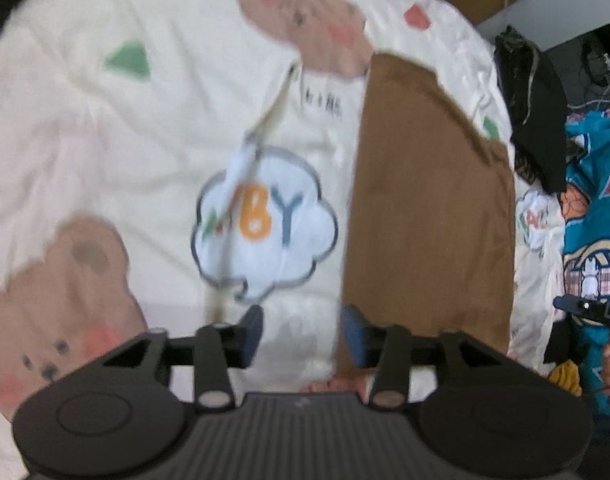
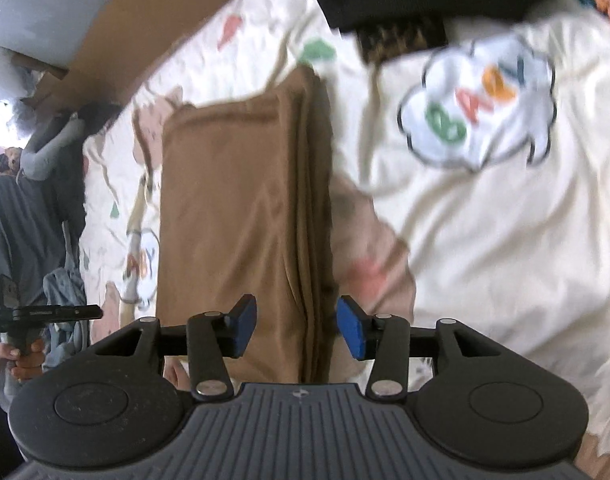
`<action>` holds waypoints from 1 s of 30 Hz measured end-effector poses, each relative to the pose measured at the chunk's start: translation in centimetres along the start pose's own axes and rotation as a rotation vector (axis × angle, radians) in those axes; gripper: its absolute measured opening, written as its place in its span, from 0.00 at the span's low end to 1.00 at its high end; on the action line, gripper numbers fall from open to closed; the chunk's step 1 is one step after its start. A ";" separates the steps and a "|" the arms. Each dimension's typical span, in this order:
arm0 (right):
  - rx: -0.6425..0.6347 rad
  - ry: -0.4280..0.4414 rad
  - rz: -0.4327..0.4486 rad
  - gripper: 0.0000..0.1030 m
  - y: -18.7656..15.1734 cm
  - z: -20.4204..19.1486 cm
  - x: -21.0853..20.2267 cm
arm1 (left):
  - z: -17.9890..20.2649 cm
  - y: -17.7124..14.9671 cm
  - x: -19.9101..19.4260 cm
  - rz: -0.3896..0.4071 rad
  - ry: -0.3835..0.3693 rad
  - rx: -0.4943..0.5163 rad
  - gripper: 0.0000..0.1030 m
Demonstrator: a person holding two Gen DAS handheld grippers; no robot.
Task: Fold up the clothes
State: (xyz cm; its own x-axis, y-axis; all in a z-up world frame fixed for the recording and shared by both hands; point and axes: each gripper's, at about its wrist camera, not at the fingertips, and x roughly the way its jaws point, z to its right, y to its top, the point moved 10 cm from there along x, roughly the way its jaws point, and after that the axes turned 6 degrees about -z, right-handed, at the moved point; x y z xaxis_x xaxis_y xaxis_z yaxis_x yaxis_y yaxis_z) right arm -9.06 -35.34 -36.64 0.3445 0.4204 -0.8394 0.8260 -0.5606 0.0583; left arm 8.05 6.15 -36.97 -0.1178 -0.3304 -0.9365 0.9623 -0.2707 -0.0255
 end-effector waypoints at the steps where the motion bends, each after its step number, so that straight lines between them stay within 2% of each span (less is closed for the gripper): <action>1: 0.002 -0.002 0.014 0.51 0.5 -0.1 -0.4 | 0.0 0.6 -0.6 0.013 0.002 0.003 0.53; 7: 0.013 -0.027 0.095 0.52 3.4 -0.5 -1.9 | 1.5 4.2 -2.5 0.057 0.025 0.041 0.62; 11: 0.030 -0.024 0.143 0.59 4.5 -0.7 -2.1 | 2.8 6.3 -2.9 0.072 0.042 0.062 0.66; 13: 0.035 -0.020 0.161 0.60 5.0 -0.8 -2.0 | 3.5 7.4 -2.8 0.080 0.043 0.071 0.68; 30: 0.102 0.059 0.184 0.60 8.7 -0.2 2.9 | 6.2 13.2 2.1 0.093 -0.019 0.039 0.70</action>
State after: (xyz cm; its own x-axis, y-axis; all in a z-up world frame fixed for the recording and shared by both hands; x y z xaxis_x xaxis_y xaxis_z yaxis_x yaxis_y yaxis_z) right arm -0.80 -38.84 -38.47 0.5134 0.3432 -0.7865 0.6981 -0.7000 0.1503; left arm 18.96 -3.71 -37.07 -0.0333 -0.3731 -0.9272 0.9591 -0.2730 0.0754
